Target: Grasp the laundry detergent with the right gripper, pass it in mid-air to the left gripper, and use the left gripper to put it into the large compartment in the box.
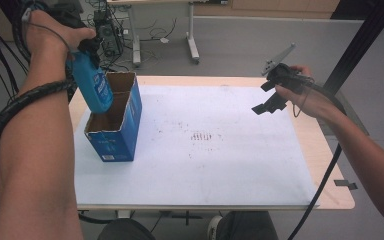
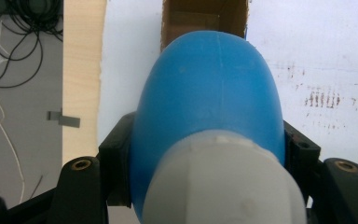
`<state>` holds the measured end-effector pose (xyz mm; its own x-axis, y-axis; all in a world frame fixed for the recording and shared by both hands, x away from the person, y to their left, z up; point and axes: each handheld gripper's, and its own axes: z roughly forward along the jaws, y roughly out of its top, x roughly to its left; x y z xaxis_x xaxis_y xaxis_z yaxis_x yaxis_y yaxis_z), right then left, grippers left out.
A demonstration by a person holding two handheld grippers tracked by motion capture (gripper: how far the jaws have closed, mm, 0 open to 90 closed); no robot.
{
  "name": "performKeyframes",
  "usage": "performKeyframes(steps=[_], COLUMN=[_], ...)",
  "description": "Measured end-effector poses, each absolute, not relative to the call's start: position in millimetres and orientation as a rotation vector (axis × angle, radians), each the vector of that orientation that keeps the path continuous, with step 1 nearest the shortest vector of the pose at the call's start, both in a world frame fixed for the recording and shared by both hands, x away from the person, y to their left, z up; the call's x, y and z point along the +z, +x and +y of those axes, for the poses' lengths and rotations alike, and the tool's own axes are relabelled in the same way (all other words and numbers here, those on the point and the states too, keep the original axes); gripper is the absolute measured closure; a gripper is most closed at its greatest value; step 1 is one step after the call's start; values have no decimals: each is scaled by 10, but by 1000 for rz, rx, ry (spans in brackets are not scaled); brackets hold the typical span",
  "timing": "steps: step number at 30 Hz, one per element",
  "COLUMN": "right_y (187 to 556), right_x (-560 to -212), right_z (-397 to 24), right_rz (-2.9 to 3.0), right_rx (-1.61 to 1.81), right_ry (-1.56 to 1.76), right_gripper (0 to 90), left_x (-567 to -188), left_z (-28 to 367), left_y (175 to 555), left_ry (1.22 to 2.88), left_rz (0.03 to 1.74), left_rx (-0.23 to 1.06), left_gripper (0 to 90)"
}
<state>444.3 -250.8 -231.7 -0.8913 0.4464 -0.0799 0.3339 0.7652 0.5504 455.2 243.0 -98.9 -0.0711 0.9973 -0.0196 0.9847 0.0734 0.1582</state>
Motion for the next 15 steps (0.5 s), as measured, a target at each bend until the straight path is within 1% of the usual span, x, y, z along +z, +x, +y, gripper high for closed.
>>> performKeyframes(steps=[15], right_y=[4450], right_x=[-2318], right_z=[-2489], right_rz=[2753], right_rx=[780], right_ry=[622], right_gripper=[47], left_x=[-1441], left_z=[2404], left_y=[4613], left_ry=[2082], left_rz=[2181], left_rx=[141], left_gripper=[370])
